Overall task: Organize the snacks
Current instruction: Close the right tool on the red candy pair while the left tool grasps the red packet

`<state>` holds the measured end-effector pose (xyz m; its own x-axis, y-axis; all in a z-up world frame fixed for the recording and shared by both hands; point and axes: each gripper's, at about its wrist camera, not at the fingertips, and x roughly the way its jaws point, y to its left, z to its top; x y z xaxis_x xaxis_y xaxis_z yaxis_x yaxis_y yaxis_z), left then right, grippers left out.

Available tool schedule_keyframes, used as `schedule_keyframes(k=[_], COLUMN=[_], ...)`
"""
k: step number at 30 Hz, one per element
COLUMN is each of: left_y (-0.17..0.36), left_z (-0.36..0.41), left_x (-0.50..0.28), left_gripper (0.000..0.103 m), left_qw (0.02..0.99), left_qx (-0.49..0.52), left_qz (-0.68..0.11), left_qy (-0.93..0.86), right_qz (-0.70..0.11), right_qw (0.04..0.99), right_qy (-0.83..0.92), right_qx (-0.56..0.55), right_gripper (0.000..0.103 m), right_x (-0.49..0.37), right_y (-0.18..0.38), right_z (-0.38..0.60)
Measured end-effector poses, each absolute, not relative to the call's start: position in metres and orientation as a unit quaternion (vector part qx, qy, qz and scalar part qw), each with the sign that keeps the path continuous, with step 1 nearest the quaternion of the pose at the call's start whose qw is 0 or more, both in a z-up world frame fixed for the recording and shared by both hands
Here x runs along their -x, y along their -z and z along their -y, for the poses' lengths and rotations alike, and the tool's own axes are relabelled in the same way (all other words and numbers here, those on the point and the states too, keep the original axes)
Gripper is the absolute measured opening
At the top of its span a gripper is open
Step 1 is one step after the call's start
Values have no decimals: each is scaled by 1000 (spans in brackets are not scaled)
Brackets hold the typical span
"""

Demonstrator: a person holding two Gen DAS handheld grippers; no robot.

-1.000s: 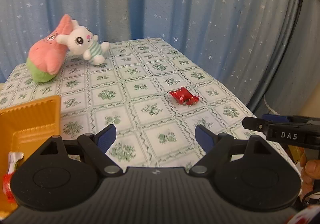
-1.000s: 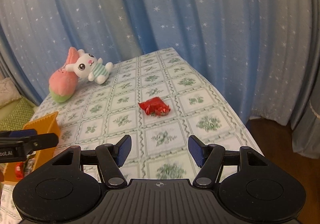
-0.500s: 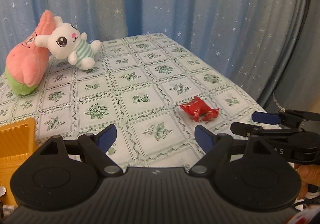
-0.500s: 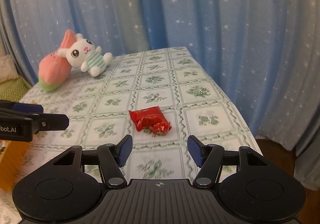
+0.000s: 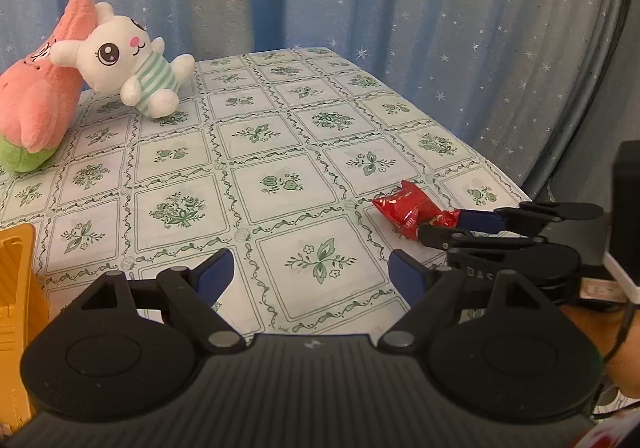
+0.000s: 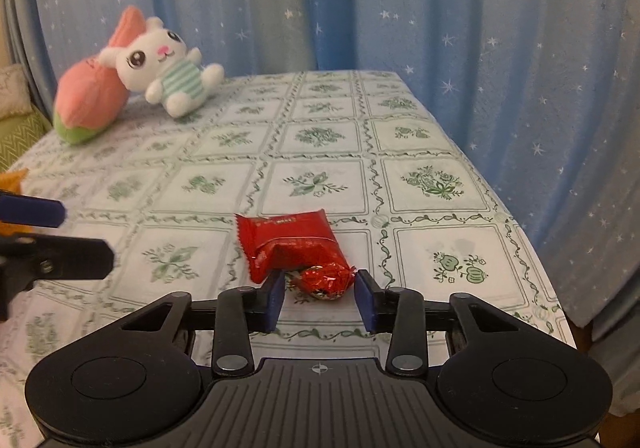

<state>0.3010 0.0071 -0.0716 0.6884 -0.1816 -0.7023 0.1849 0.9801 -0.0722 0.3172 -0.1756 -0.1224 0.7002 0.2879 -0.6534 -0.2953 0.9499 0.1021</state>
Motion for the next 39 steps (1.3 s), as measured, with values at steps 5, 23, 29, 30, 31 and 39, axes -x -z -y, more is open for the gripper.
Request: schedule_keyframes(k=[5,23,29,30,31,39], left_y=[73,91,100,101,103,115], left_z=[-5,54,79,83,87,96], left_x=[-303,-352,-370,-372,-373,-385], left_gripper=[83,68,60,59,58,29], left_qw=[919,902,890,887,884,863], left_qx=[1,-77,-118,-131,-143,-160], left_qz=[-381,-370,-368,-366,-365,-395], left_qy=[103,209,244,248,254,270], right_qz=[-350,-356,-373,-373,-372,-372], right_qw=[924,927,920,920,920,920], right_qy=[-153,-95,-81,-79,-77,-73], right_qx=[5,-70,-89,-92,-93,-100], right_gripper=[25,24,24,24,24,24], right_x=[-321,-312,-318,-318,-318,-318], right_y=[126,106,116,116,116,117], right_z=[175,222,234,236,238,243])
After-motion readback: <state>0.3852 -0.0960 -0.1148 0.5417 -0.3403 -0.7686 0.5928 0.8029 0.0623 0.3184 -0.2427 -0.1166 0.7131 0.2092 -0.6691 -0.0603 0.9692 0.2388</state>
